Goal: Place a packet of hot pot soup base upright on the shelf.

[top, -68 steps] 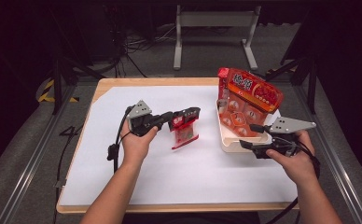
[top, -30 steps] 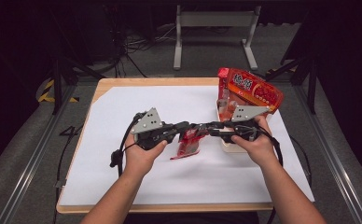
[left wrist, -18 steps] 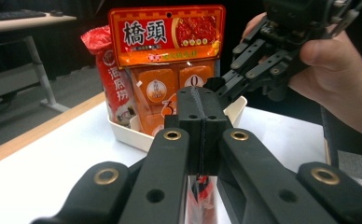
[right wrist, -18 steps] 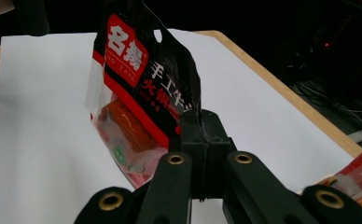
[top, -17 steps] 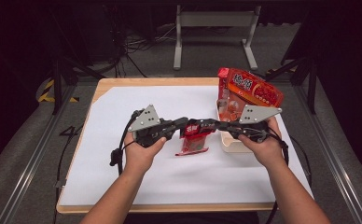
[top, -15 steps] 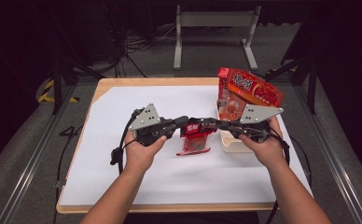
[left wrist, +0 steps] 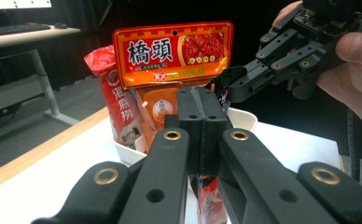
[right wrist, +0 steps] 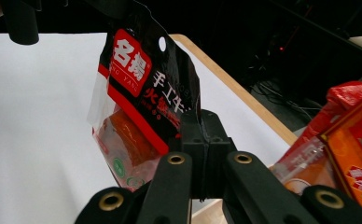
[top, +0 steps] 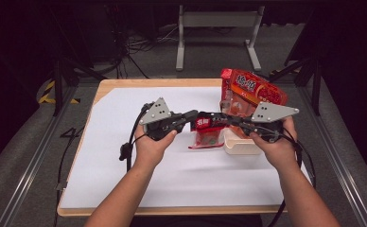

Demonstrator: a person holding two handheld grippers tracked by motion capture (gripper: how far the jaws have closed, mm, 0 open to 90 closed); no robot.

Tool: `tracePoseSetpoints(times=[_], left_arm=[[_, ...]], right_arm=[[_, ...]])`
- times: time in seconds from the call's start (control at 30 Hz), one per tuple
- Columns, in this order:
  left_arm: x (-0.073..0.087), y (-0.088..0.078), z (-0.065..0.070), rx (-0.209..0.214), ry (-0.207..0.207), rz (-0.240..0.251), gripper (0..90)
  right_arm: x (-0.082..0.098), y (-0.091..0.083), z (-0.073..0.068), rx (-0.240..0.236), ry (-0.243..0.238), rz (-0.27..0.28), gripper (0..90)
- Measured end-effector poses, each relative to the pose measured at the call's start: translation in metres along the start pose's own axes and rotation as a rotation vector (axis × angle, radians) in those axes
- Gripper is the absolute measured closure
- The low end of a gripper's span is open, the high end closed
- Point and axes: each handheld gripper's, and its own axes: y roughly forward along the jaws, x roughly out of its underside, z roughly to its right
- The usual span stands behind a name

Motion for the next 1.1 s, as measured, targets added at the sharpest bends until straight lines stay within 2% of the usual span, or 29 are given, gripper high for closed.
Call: tracePoseSetpoints(times=[0.2, 0.5, 0.63, 0.9, 1.1], left_arm=[[-0.006, 0.010, -0.001, 0.001, 0.008, 0.000, 90.0], [-0.010, 0.030, -0.006, 0.002, -0.011, -0.006, 90.0], [-0.011, 0.036, -0.006, 0.007, -0.008, -0.008, 90.0], [-0.016, 0.048, -0.005, 0.011, 0.009, -0.008, 90.0], [-0.018, 0.063, -0.006, 0.012, 0.028, -0.009, 90.0]], right_arm=[[-0.002, -0.009, 0.003, 0.036, 0.004, 0.000, 90.0], [-0.003, -0.020, 0.008, 0.089, 0.005, -0.018, 90.0], [-0.002, -0.023, 0.009, 0.100, 0.005, -0.021, 90.0], [-0.001, -0.034, 0.014, 0.153, -0.013, -0.018, 90.0], [0.003, -0.040, 0.015, 0.192, -0.029, -0.021, 90.0]])
